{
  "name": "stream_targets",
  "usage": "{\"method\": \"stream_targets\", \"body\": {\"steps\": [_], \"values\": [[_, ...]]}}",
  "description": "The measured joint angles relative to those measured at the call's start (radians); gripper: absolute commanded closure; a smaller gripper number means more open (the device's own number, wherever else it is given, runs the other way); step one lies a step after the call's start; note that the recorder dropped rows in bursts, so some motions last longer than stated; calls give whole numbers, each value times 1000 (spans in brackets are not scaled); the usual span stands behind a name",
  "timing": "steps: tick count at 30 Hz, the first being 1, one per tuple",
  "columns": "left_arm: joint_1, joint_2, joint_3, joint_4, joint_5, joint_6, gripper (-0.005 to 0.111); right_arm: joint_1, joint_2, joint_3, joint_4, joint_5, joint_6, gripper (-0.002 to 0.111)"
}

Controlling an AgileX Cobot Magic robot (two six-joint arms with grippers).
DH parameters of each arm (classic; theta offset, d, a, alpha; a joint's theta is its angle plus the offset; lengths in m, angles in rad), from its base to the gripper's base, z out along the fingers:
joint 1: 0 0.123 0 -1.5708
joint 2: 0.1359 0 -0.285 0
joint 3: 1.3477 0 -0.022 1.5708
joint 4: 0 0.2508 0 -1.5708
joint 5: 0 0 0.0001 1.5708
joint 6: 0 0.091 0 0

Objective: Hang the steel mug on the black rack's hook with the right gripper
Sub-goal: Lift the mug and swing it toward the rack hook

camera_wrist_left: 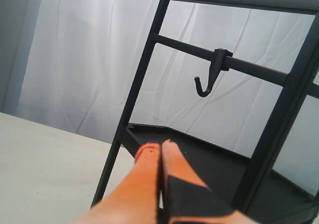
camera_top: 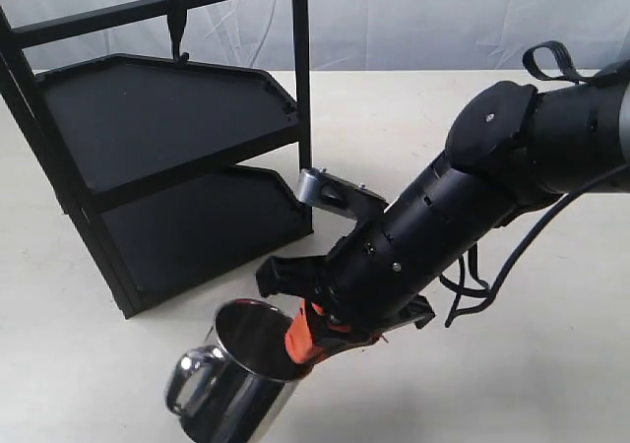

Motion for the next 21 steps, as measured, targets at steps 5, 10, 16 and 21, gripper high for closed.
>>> {"method": "stream_targets", "body": {"steps": [5, 10, 16, 21], "values": [[0, 0, 0, 0, 0, 0, 107, -37, 0, 0, 234, 7, -20, 109], [0, 0, 0, 0, 0, 0, 107, -103, 0, 0, 404, 68, -62, 109], [0, 0, 0, 0, 0, 0, 107, -149, 0, 0, 506, 88, -64, 109], [0, 0, 0, 0, 0, 0, 107, -154, 0, 0, 601, 88, -65, 109]]}}
